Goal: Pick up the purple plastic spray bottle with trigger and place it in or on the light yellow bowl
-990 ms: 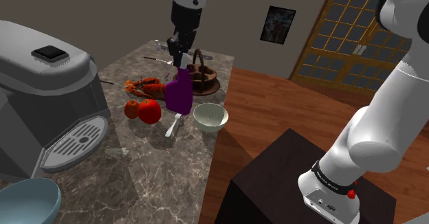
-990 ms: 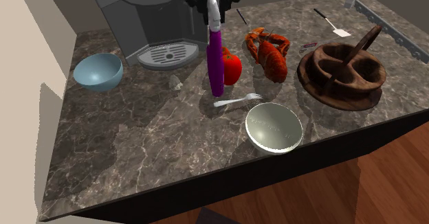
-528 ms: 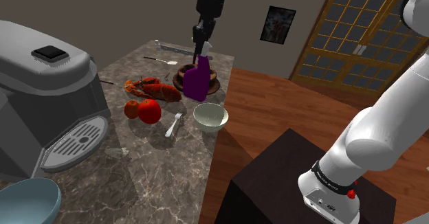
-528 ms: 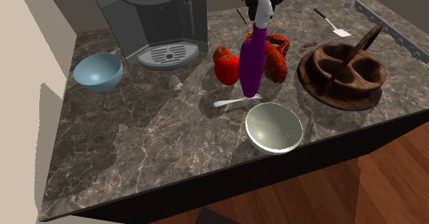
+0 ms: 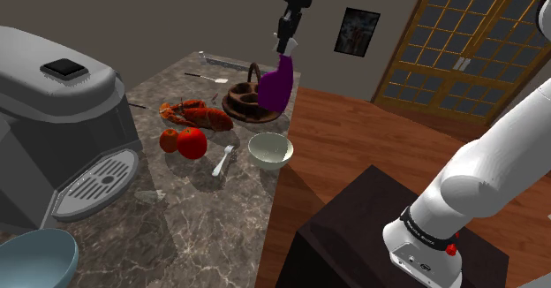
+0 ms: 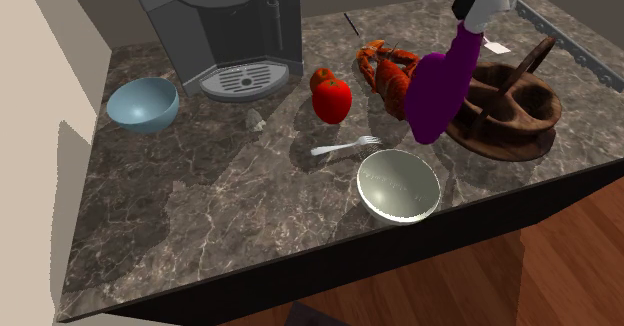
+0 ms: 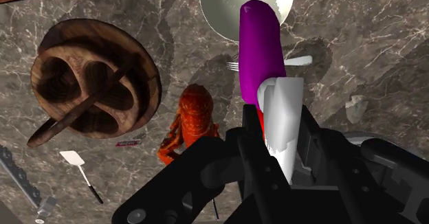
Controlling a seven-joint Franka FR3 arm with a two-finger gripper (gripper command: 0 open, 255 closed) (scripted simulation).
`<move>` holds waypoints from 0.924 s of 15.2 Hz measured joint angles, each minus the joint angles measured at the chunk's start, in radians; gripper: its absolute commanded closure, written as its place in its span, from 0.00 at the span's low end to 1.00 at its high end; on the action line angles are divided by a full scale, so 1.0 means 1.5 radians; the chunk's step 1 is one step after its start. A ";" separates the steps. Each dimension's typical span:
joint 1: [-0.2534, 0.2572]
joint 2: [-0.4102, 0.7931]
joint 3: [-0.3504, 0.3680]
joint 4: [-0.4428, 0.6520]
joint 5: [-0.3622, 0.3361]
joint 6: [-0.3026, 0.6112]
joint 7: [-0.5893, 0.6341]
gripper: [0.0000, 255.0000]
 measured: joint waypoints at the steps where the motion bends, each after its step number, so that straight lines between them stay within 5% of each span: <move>1: -0.002 -0.003 -0.002 -0.011 0.001 0.007 -0.005 1.00; 14: -0.002 -0.012 -0.005 -0.133 0.006 0.120 -0.015 1.00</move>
